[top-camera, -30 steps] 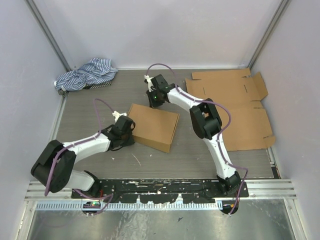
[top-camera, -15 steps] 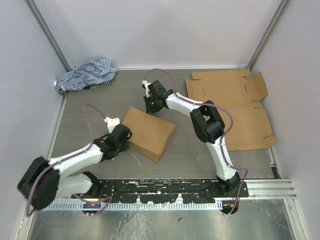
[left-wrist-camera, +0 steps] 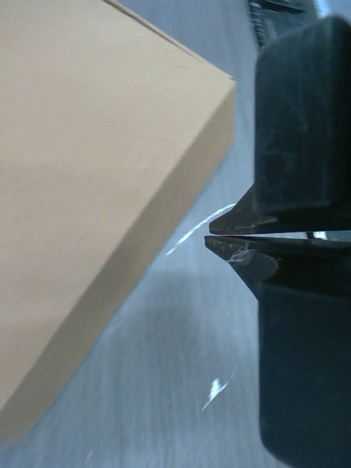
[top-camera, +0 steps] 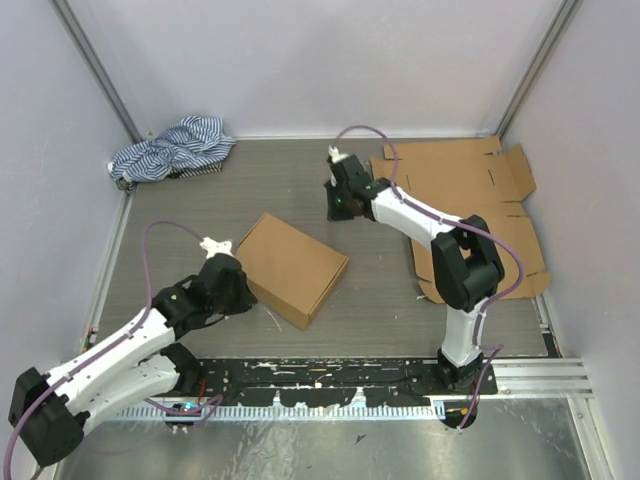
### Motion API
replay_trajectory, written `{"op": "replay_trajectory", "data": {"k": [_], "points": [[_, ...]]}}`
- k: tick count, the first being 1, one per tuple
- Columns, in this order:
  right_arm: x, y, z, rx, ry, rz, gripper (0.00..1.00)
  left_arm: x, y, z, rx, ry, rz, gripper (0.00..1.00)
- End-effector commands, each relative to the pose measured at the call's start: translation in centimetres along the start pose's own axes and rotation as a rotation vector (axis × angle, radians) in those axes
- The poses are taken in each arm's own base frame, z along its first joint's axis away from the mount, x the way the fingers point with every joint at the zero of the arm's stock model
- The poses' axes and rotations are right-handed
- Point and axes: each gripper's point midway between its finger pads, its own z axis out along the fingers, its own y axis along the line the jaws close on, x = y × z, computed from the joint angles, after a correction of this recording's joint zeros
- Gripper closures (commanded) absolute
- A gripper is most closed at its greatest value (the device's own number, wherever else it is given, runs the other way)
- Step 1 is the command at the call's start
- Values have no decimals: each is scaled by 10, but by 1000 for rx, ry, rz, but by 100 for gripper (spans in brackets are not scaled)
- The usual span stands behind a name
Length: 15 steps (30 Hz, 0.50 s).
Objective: Fold the paper box
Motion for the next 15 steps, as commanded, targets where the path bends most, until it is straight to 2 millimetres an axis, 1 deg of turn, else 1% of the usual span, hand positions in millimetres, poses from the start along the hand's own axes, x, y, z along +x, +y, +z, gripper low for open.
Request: {"op": "replay_trajectory", "data": {"k": [1, 4, 7, 10, 15], "points": [[80, -47, -1, 144, 126, 62, 83, 53, -18, -8, 95, 216, 79, 91], [106, -47, -2, 117, 161, 74, 84, 68, -29, -6, 127, 250, 121, 91], [121, -47, -4, 103, 182, 82, 85, 79, -45, -3, 163, 252, 145, 91], [131, -45, -6, 89, 198, 81, 85, 87, -59, 2, 182, 247, 161, 92], [133, -38, -7, 70, 201, 63, 85, 96, -70, 22, 165, 241, 169, 94]]}}
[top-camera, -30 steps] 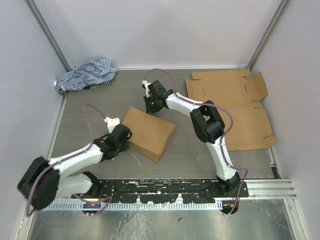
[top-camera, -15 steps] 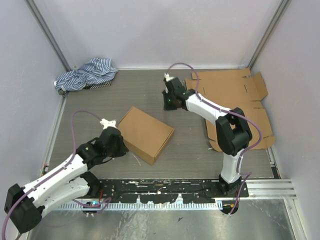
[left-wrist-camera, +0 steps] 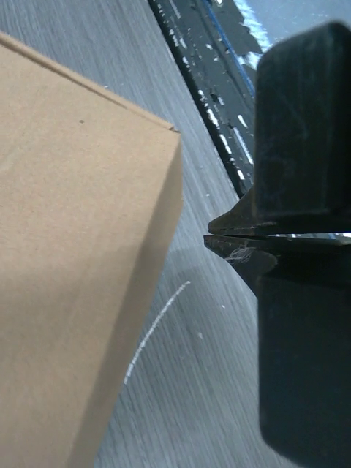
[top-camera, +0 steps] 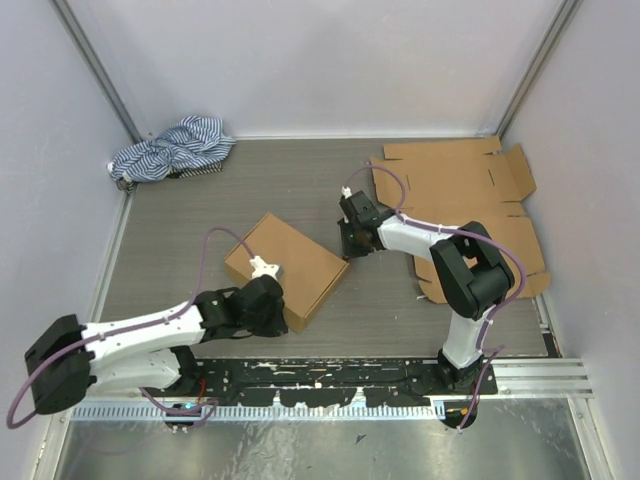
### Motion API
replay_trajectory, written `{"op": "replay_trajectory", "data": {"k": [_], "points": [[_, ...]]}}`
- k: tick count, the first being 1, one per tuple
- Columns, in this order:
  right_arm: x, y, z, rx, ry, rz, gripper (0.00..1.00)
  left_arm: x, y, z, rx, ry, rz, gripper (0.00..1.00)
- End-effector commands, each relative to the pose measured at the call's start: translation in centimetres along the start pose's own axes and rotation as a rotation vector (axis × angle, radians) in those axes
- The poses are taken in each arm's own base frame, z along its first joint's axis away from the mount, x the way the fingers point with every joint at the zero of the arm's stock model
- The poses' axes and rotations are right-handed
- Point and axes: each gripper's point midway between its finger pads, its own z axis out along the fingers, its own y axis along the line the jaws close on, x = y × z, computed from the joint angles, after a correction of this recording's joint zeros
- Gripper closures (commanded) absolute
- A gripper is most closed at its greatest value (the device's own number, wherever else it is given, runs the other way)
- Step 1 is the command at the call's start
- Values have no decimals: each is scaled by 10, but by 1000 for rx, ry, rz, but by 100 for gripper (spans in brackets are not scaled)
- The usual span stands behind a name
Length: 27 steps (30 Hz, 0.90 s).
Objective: Fold the paper box
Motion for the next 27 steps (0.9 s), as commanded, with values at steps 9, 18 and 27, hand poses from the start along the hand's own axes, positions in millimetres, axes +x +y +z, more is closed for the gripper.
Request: {"op": "replay_trajectory", "data": {"k": [9, 18, 27], "points": [[15, 69, -14, -161, 15, -155, 85, -43, -26, 58, -36, -200, -39, 100], [9, 148, -7, -253, 21, -239, 86, -101, -8, 29, -172, -578, -181, 100], [-8, 157, -2, -243, -11, -218, 86, -112, 69, -31, -398, -657, -216, 100]]}}
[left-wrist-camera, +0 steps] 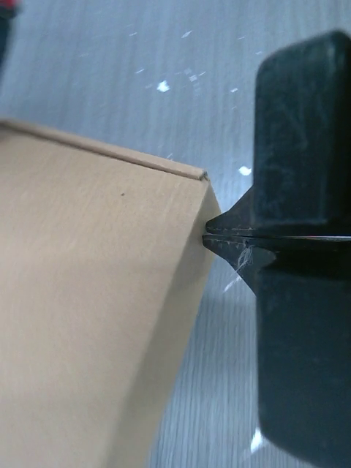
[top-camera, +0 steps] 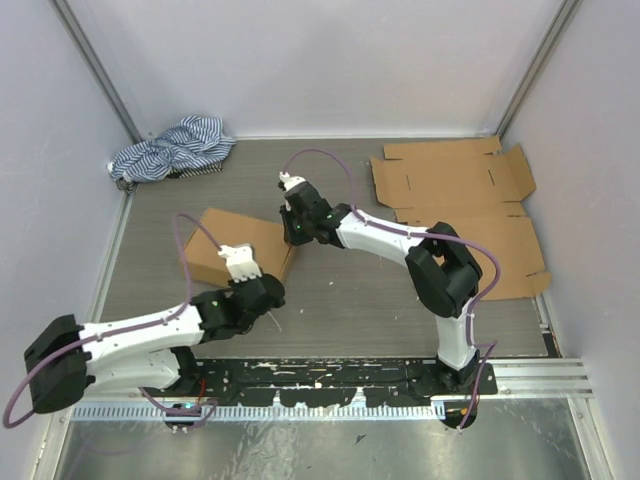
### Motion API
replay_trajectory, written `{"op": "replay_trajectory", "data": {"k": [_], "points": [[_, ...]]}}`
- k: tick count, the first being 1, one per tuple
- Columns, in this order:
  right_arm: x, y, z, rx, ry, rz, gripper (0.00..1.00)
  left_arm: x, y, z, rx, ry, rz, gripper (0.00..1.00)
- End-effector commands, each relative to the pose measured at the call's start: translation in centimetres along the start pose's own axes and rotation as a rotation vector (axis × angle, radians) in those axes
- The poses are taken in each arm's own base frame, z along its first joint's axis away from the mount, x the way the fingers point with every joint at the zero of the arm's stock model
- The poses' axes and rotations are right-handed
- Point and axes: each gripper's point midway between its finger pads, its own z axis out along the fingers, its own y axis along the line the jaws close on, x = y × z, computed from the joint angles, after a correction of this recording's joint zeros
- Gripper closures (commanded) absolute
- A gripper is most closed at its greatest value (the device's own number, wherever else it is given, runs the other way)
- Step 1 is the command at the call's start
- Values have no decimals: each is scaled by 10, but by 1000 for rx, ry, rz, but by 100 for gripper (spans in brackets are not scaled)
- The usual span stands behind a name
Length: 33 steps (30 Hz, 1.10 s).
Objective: Fold the paper box
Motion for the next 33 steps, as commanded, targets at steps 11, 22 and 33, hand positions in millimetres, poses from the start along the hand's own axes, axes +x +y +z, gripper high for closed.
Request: {"op": "replay_trajectory", "data": {"k": [11, 22, 33], "points": [[-33, -8, -47, 119, -107, 84, 75, -43, 39, -11, -89, -94, -44, 82], [-24, -92, -176, 373, -271, 161, 74, -9, 26, 17, -179, 132, 131, 91], [1, -91, -203, 326, -267, 161, 73, -40, 29, 83, -154, 224, 32, 86]]}}
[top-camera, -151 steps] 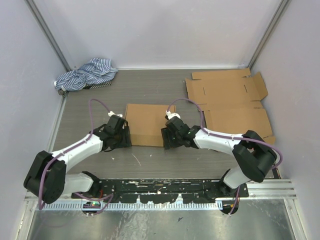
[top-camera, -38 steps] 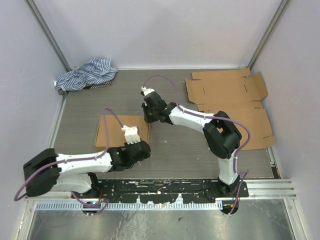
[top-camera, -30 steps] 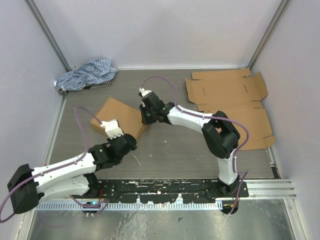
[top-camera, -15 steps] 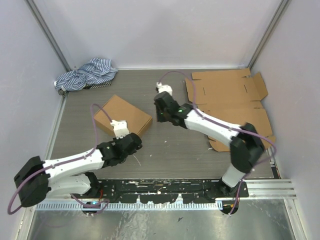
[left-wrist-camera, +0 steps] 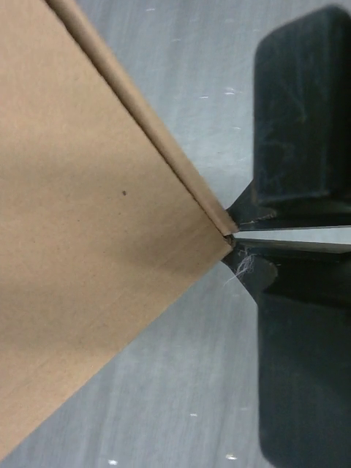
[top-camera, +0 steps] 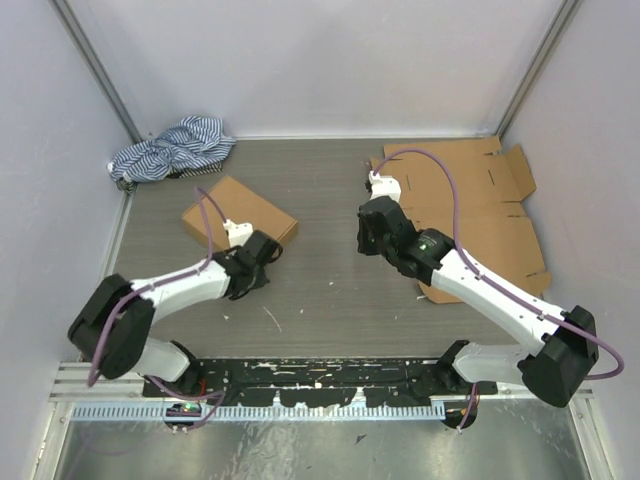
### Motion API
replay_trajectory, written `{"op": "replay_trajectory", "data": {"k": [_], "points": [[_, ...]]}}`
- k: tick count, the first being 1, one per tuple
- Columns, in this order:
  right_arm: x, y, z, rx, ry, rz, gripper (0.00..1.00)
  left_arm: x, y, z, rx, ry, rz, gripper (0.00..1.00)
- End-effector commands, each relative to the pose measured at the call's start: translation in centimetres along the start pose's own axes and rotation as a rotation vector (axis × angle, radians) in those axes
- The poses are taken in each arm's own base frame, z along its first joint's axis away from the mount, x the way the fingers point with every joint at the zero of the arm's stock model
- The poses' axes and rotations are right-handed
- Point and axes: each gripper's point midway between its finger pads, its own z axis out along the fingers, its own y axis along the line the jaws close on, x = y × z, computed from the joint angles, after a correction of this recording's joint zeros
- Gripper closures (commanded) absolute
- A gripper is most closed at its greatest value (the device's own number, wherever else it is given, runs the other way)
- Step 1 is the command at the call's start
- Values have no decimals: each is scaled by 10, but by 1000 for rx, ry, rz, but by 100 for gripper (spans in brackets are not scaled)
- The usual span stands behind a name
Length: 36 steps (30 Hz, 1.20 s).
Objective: Fold the paper box
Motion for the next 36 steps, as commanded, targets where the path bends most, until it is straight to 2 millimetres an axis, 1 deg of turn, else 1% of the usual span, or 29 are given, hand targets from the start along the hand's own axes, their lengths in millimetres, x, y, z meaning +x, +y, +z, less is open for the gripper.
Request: {"op": "replay_trajectory", "data": {"k": [1, 2, 3, 5, 7, 10, 12, 14, 17, 18, 20, 22, 25, 28, 30, 32, 34, 36], "points": [[-1, 1, -5, -14, -12, 6, 73, -40, -41, 12, 115, 27, 9, 87], [0, 1, -4, -11, -8, 3, 73, -54, -56, 6, 143, 20, 16, 88], [0, 0, -4, -10, -7, 1, 74, -60, -64, 1, 157, 19, 23, 88], [0, 0, -5, -11, -6, -2, 74, -68, -66, -9, 159, 11, 21, 88], [0, 0, -6, -12, -5, -5, 74, -71, -57, -21, 140, 9, 12, 88], [2, 0, -4, -10, 2, -8, 73, -74, -31, -37, 100, -15, -20, 86], [4, 3, 0, -16, 15, -9, 73, -75, -4, -35, 50, -21, -63, 86], [6, 6, 2, -27, 23, -9, 73, -73, 21, -26, 6, 1, -123, 86], [8, 8, 4, -36, 30, -10, 74, -66, 52, -6, -38, 79, -230, 87], [8, 8, 3, -38, 33, -11, 74, -64, 60, 0, -48, 99, -260, 86], [10, 6, 2, -35, 36, -15, 74, -64, 66, 10, -40, 127, -307, 87], [11, 3, 0, -28, 34, -16, 73, -66, 66, 17, -45, 145, -310, 88], [16, -1, -1, -20, 38, -16, 73, -72, 61, 35, -60, 154, -292, 89], [20, -2, 0, -29, 51, -8, 73, -89, 56, 57, -105, 172, -252, 89], [25, -4, 0, -33, 63, 3, 73, -103, 44, 71, -99, 190, -236, 89], [29, -10, 0, -22, 72, 16, 73, -117, 34, 83, -89, 190, -233, 90], [33, -17, 1, -18, 83, 31, 73, -131, 23, 92, -68, 180, -238, 91], [37, -26, 3, -14, 98, 48, 73, -142, 15, 92, -53, 177, -235, 92]]}}
